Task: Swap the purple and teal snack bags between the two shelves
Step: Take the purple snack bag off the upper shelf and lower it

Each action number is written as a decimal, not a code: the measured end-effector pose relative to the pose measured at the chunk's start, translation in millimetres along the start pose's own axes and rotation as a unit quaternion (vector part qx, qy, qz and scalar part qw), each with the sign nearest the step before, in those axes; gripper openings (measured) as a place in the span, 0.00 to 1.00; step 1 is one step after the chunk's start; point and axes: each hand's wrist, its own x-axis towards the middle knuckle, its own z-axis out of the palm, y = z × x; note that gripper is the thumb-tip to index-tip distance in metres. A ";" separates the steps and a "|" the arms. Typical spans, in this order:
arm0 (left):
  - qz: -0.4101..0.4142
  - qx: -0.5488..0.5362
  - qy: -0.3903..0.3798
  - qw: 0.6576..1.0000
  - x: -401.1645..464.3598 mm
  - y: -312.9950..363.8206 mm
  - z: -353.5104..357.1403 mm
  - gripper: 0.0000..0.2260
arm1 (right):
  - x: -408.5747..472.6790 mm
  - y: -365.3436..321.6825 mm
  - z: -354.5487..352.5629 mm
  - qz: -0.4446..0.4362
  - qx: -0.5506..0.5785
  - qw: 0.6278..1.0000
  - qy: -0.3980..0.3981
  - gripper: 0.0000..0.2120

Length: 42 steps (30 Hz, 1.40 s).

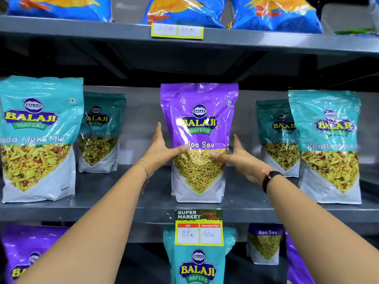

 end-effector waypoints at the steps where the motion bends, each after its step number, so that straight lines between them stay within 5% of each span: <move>1: -0.011 -0.028 -0.013 0.999 -2.7 -1.1 -0.7 0.50 | -2.3 1.7 1.8 0.003 0.008 0.999 -0.031 0.40; 5: -0.046 -0.084 -0.131 0.987 -11.5 -16.6 4.7 0.31 | -5.1 17.9 7.8 0.025 -0.017 0.994 -0.109 0.30; 10: -0.026 -0.125 -0.109 0.986 -18.9 -25.2 9.0 0.20 | -10.7 22.1 14.2 -0.026 0.025 0.997 -0.070 0.25; 17: 0.045 -0.179 -0.051 0.981 -58.3 -18.5 -29.7 0.29 | -48.5 0.2 46.2 -0.125 0.014 0.991 -0.036 0.20; 24: 0.053 -0.181 -0.015 0.982 -141.4 -31.9 -84.1 0.24 | -102.4 -2.8 114.8 -0.177 -0.024 0.983 -0.032 0.24; 34: -0.096 -0.125 0.006 0.987 -237.5 -155.2 -99.2 0.28 | -141.2 126.0 214.4 -0.041 -0.078 0.992 -0.090 0.30; 39: -0.182 -0.097 -0.003 0.979 -250.7 -233.2 -77.8 0.21 | -136.4 202.4 241.8 0.049 -0.118 0.986 -0.109 0.42; 42: -0.214 -0.083 -0.008 0.973 -251.1 -271.1 -66.2 0.21 | -127.8 236.7 251.0 0.086 -0.117 0.984 -0.102 0.39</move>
